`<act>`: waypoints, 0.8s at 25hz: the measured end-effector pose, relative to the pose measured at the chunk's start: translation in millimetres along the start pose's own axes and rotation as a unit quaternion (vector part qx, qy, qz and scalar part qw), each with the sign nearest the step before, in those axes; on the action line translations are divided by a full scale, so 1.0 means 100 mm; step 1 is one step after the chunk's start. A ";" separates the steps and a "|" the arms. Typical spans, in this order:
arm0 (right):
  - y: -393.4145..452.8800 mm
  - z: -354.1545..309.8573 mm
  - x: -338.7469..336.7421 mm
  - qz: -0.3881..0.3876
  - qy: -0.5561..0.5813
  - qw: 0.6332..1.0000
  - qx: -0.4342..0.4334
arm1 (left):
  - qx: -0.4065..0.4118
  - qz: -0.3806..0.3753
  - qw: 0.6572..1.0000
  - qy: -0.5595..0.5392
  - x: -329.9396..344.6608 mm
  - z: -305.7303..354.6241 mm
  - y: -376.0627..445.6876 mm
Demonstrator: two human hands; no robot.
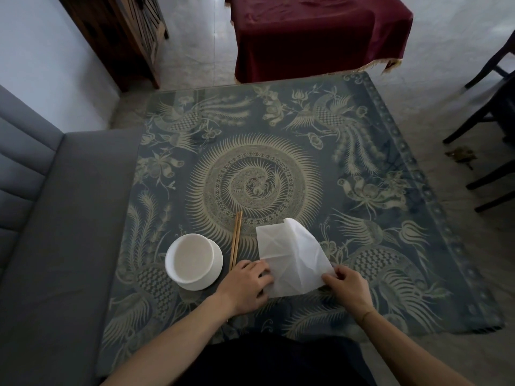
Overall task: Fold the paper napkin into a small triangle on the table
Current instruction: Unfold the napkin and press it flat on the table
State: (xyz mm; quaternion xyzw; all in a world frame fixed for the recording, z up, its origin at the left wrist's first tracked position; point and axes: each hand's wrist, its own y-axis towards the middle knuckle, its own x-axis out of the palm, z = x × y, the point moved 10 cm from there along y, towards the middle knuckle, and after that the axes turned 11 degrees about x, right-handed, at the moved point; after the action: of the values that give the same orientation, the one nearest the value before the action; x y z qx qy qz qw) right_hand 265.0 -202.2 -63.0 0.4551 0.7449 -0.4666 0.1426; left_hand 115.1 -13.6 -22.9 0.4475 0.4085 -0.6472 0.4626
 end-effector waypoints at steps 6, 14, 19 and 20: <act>0.04 0.14 -0.08 -0.009 -0.066 0.998 0.016 | -0.005 0.027 1.000 -0.010 -0.07 0.02 0.00; -0.04 -0.01 -0.33 0.081 -0.167 0.982 0.015 | -0.014 0.045 0.999 -0.012 -0.10 -0.01 -0.02; -0.40 -0.92 0.03 0.135 -0.251 0.913 -0.292 | -0.085 0.153 0.984 -0.026 -0.36 -0.08 0.24; -0.41 -1.04 0.19 0.122 -0.276 0.899 -0.318 | -0.104 0.159 0.981 -0.032 -0.37 -0.08 0.36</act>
State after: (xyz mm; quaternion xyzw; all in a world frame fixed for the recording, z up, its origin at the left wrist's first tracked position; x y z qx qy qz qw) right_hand 243.6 -112.6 2.8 0.3263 0.7229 -0.2903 0.5354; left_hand 158.0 -6.5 6.1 0.4350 0.3823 -0.5334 0.6165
